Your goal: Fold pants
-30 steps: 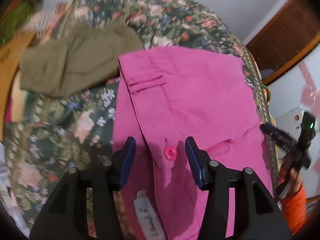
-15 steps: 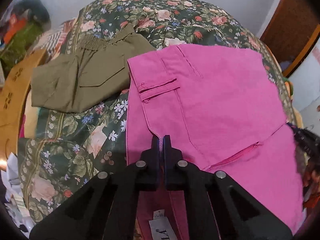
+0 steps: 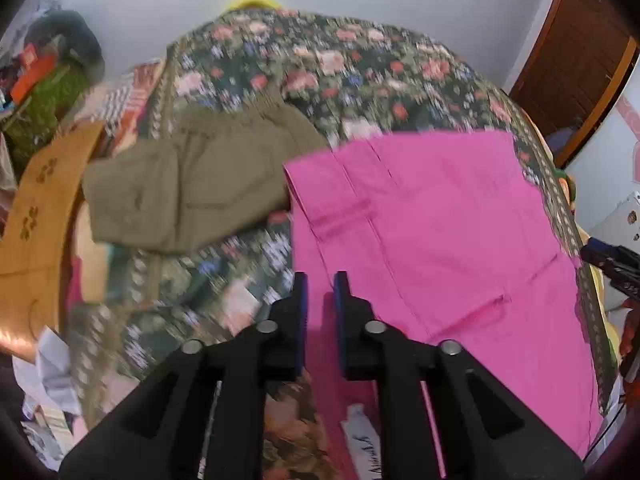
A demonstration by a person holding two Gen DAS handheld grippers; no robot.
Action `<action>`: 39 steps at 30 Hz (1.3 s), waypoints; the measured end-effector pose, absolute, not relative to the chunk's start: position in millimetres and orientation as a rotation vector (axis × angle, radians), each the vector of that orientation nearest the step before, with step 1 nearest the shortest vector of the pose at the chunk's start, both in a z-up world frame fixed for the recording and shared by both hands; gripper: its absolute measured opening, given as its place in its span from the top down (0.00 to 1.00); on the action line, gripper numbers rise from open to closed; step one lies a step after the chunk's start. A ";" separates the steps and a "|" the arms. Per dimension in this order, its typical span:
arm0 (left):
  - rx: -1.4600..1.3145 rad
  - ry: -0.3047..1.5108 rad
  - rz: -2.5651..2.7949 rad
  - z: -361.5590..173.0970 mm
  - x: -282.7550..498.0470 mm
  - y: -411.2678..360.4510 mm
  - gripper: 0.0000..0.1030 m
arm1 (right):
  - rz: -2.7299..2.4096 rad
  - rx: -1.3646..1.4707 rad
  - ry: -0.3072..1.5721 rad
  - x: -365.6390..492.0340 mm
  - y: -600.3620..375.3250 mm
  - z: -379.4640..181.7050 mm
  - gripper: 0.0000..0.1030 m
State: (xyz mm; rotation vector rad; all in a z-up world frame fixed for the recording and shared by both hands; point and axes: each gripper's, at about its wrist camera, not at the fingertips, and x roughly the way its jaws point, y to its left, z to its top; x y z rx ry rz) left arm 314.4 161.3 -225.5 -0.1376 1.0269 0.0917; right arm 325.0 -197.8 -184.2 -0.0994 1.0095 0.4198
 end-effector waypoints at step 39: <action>-0.141 1.065 0.042 -282.2 415.7 176.8 0.91 | 0.525 -0.095 0.935 464.6 -113.2 -202.2 0.94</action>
